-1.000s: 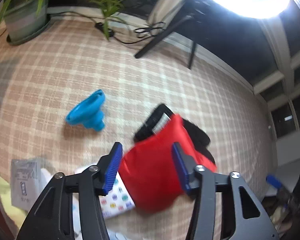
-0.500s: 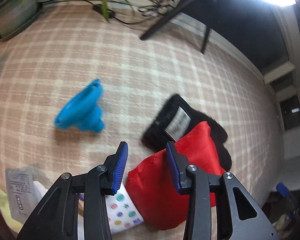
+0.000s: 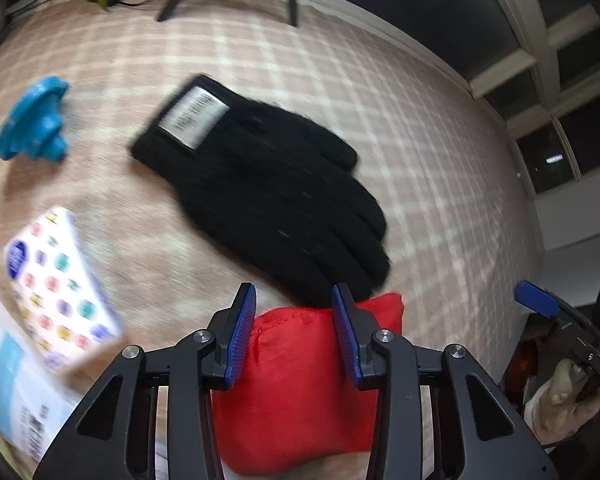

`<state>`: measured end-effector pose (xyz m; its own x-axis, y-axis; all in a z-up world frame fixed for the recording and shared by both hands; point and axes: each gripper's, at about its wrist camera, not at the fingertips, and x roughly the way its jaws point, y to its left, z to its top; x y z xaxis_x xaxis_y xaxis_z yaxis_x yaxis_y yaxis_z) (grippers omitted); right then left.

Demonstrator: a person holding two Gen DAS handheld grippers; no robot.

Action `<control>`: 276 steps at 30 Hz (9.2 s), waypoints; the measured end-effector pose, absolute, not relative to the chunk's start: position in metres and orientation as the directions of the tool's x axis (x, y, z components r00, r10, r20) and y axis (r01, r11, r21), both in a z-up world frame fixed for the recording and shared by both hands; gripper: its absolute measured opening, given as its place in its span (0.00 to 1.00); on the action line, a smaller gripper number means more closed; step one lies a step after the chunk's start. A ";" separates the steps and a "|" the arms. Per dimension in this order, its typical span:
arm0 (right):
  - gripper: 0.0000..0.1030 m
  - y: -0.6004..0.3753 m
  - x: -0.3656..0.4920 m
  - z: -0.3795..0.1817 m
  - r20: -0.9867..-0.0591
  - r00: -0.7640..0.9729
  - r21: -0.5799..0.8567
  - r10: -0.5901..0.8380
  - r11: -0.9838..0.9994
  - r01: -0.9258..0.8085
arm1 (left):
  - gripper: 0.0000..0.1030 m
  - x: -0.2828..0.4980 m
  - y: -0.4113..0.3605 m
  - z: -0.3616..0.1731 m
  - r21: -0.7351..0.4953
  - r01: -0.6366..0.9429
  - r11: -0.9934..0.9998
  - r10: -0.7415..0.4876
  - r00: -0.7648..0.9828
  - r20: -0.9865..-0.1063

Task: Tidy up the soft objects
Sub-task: 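Close the right gripper on the red pouch and lift it, then carry the red pouch into the shoebox and open the right gripper, then withdraw the right tool from the shoebox toward the remaining items, then close the right gripper on the white-blue face mask bag and lift it, then carry the mask bag over the shoebox with the right tool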

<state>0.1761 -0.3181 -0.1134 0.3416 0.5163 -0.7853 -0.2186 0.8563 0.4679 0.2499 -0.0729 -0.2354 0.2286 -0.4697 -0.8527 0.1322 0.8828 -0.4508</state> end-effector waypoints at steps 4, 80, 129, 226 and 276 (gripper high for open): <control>0.68 -0.313 0.175 -0.124 -0.791 0.301 0.486 0.533 0.846 -0.221 | 0.50 0.240 -0.078 -0.223 -0.433 0.155 0.888 -0.460 0.261 -0.849; 0.35 0.078 0.200 -0.072 -0.743 -0.016 0.548 0.669 0.596 -0.586 | 0.44 0.078 0.189 -0.103 -0.505 0.001 0.863 -0.381 0.658 -0.650; 0.47 0.188 0.221 -0.091 -0.825 0.064 0.348 0.561 0.594 -0.726 | 0.44 0.068 0.324 -0.132 -0.478 -0.304 0.824 -0.145 0.702 -0.698; 0.43 -0.101 0.187 -0.243 -0.679 -0.436 0.734 0.590 0.565 -0.378 | 0.56 0.043 0.097 -0.250 -0.686 -0.375 0.623 -0.473 0.518 -0.713; 0.28 -0.100 0.149 -0.114 -0.712 -0.226 0.653 0.664 0.509 -0.561 | 0.43 0.026 0.080 -0.163 -0.726 -0.204 0.657 -0.454 0.662 -0.597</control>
<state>0.1494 -0.0996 -0.1142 -0.2262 0.6643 -0.7124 -0.5613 0.5088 0.6527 0.0260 0.0798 -0.1629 0.6618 -0.4537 -0.5969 -0.2044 0.6568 -0.7259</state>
